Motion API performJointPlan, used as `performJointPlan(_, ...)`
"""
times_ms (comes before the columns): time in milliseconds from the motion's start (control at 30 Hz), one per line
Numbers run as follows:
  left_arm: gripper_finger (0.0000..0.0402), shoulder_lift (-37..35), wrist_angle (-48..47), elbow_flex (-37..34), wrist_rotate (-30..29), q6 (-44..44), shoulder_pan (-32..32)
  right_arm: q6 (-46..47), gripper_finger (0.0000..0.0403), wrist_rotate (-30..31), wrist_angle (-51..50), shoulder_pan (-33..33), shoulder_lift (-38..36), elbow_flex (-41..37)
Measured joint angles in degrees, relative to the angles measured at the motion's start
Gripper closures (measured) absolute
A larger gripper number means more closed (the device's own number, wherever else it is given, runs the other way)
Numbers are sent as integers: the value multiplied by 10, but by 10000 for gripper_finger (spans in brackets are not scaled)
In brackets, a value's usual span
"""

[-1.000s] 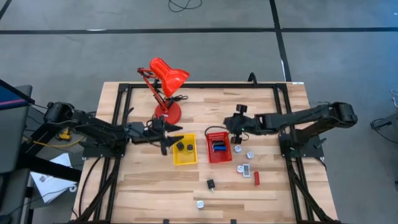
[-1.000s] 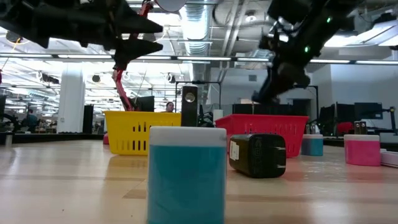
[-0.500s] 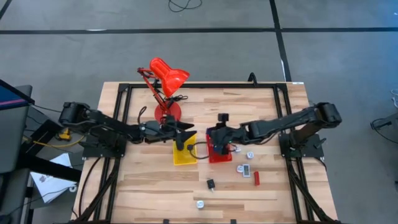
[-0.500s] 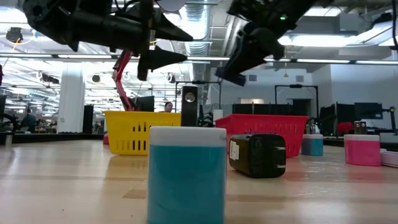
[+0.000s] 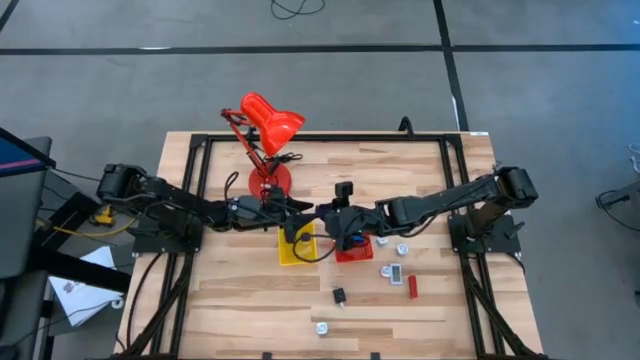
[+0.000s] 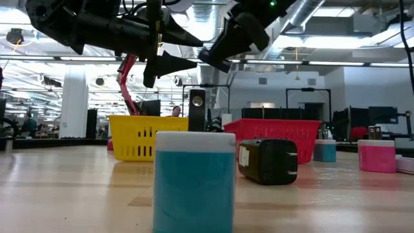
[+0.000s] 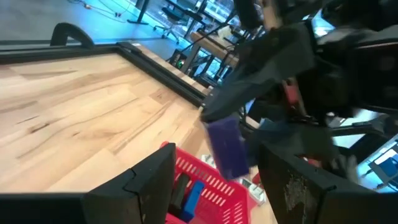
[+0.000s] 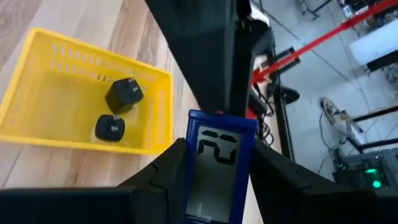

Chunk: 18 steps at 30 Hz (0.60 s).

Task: Pick & Place Office items
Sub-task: Put the dark blue digital timer into the red bin

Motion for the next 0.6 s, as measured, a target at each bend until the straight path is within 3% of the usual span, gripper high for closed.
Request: performJointPlan(600, 183, 0, 12, 0, 0, 0, 11, -35, 264, -5, 60, -4, 1, -1)
